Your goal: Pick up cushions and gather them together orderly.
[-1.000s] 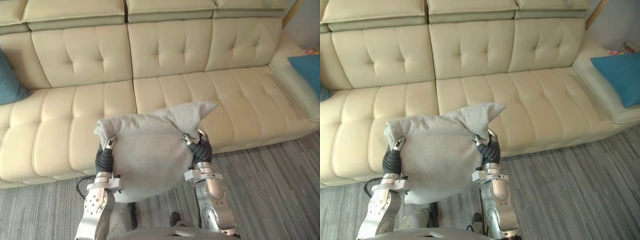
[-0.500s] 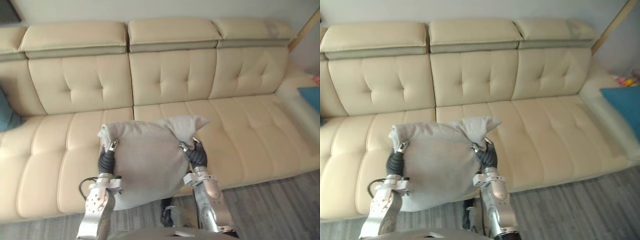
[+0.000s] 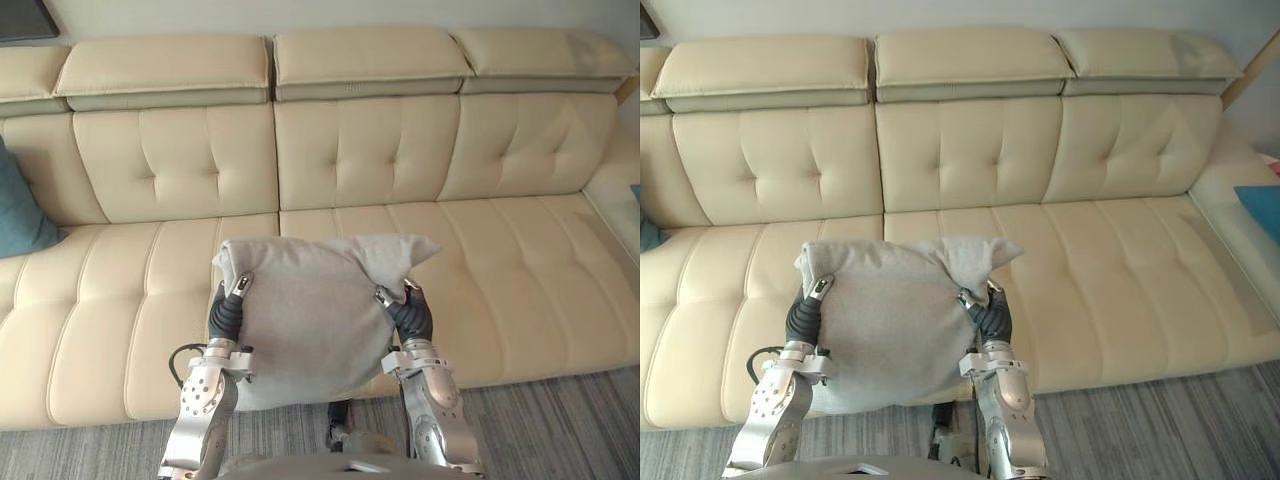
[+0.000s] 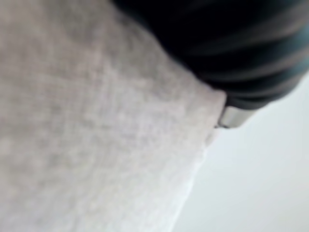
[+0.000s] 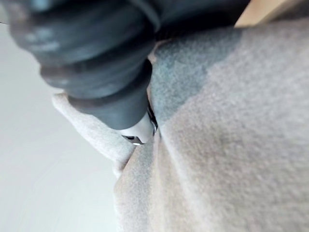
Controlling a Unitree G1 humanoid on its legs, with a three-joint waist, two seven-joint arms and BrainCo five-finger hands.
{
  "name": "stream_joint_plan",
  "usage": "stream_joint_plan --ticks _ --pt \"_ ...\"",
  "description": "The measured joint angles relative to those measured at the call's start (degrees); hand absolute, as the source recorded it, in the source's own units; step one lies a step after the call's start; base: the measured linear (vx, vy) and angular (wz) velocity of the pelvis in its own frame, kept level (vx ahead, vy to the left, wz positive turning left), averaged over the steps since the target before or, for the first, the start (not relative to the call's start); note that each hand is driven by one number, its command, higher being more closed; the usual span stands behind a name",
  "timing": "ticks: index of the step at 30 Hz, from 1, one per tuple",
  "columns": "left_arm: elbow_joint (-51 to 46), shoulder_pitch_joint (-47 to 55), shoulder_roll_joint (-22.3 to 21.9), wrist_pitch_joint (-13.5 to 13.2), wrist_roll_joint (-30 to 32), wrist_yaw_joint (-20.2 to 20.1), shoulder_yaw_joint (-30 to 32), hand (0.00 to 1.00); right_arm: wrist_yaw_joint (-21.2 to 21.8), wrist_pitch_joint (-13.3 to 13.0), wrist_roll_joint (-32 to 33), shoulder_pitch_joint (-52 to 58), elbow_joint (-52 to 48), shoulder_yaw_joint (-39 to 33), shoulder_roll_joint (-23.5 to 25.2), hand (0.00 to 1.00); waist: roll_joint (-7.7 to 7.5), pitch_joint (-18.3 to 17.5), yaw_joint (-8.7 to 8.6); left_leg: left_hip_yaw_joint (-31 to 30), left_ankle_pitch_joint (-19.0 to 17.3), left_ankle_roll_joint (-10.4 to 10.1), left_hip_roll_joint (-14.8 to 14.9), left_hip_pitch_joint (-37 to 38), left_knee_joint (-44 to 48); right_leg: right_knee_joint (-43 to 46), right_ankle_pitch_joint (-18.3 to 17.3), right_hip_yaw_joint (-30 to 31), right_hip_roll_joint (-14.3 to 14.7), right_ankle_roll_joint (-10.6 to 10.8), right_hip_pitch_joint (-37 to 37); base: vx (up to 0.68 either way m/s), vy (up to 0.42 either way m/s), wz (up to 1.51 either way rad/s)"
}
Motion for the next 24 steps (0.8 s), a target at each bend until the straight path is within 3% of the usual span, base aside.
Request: stream_joint_plan --ticks 2,3,4,6,8,15,17,19,20,21,22,23,24 --pt "-0.02 0.12 -1.07 -0.07 -0.01 -0.07 -0.08 1.0 -0.09 -0.08 0.04 0.02 -1.03 -0.22 -0.26 1.0 0.08 -0.21 0.48 2.55 -2.05 0.93 1.16 -3.35 1.54 0.0 -0.24 0.04 -0.95 0.28 0.86 -0.02 0.107 0.01" --pt "-0.09 0.05 -1.72 -0.27 -0.02 -0.05 -0.09 1.0 -0.09 -0.25 0.04 -0.03 -2.13 -0.34 -0.73 1.0 1.51 -0.54 0.93 2.45 1.63 0.39 2.11 -5.03 -2.54 -0.03 -0.38 0.15 -0.28 1.14 0.54 -0.04 0.121 -0.22" --pt "-0.05 0.14 -1.39 -0.27 -0.02 -0.03 -0.14 1.0 -0.09 -0.24 0.03 0.01 -2.03 -0.31 -0.71 1.0 1.9 -0.89 1.12 2.51 1.37 0.01 2.01 -4.52 -3.58 -0.07 -0.11 0.78 -0.27 1.75 0.36 -0.06 0.178 -0.07" --pt "-0.05 0.23 -0.39 -0.27 -0.03 -0.01 -0.18 1.0 -0.09 -0.01 -0.02 0.8 -1.96 -0.13 0.23 1.0 -0.09 -0.95 0.69 3.08 2.13 0.45 0.7 -2.92 -8.36 -0.43 0.12 1.44 -1.13 2.54 -0.39 -0.05 0.141 -0.06" --pt "-0.05 0.99 0.09 -0.19 -0.03 0.0 -0.34 1.0 -0.08 0.02 -0.03 1.73 -1.95 0.0 0.65 1.0 -1.06 -1.23 0.93 3.89 3.25 0.64 -0.22 -1.13 -11.23 -0.43 0.22 2.58 -1.67 3.01 -0.37 -0.01 0.063 -0.21" --pt "-0.06 1.62 0.23 -0.17 -0.04 -0.01 -0.6 1.0 -0.07 0.02 -0.07 1.42 -1.3 -0.01 0.41 1.0 -1.02 -1.32 0.45 6.07 3.73 0.75 -1.0 0.14 -12.64 -0.02 1.62 5.59 -1.52 2.89 -1.34 0.03 0.05 -0.22" --pt "-0.09 1.42 0.24 -0.18 -0.17 0.27 0.87 1.0 -0.1 0.03 -0.4 -2.12 1.17 0.73 0.35 1.0 -1.14 -1.25 0.94 9.01 3.45 1.17 -1.33 -0.7 -12.24 0.02 3.55 9.91 -1.41 3.36 -3.92 -0.05 0.052 -0.67" --pt "-0.09 0.62 0.3 -0.18 -0.55 0.57 1.58 1.0 -0.11 0.02 -1.17 -4.26 2.23 0.85 0.3 1.0 -1.43 -1.17 0.87 10.2 2.73 2.06 -2.06 -2.92 -9.72 0.4 4.62 11.15 -1.85 4.38 -6.13 -0.11 0.037 -0.54" --pt "-0.09 -0.43 0.27 -0.18 -0.63 0.71 2.22 1.0 -0.16 0.03 -1.37 -6.15 2.87 0.85 0.05 1.0 -1.38 -1.04 0.81 10.82 2.48 2.53 -2.31 -4.69 -8.23 1.02 6.69 12.44 -1.67 6.78 -8.68 -0.18 0.035 -0.66" --pt "-0.09 -1.5 0.12 -0.19 -0.65 0.72 2.98 1.0 -0.19 0.08 -1.53 -7.69 3.23 0.92 -0.47 1.0 -0.46 -0.2 1.25 12.56 2.8 3.61 -0.87 -5.59 -8.62 2.55 6.01 12.88 -1.77 8.25 -9.73 -0.16 0.039 -0.48" --pt "0.18 -2.04 0.09 -0.19 -0.64 0.73 2.99 1.0 -0.28 0.08 -1.64 -7.79 3.3 0.88 -0.62 1.0 -0.13 0.23 1.22 12.44 2.96 3.75 -0.63 -5.52 -8.54 7.31 1.87 12.24 -1.89 5.71 -10.43 -0.11 0.072 -0.17" --pt "0.17 -2.0 0.14 -0.21 -0.64 0.75 2.74 1.0 -0.37 0.07 -1.65 -7.71 3.86 0.89 -0.57 1.0 0.03 0.27 1.47 11.92 3.24 3.59 -0.35 -4.35 -8.88 19.15 -8.92 10.14 -2.48 3.07 -10.92 -0.02 0.059 0.13" --pt "0.17 -1.86 0.14 -0.22 -0.65 0.84 2.7 1.0 -0.37 0.01 -1.65 -7.72 4.33 0.93 -0.51 1.0 -0.12 0.25 1.46 11.45 3.42 3.35 -0.47 -4.0 -8.96 21.05 -12.2 9.41 -2.99 3.94 -9.56 -0.01 -0.018 0.28"
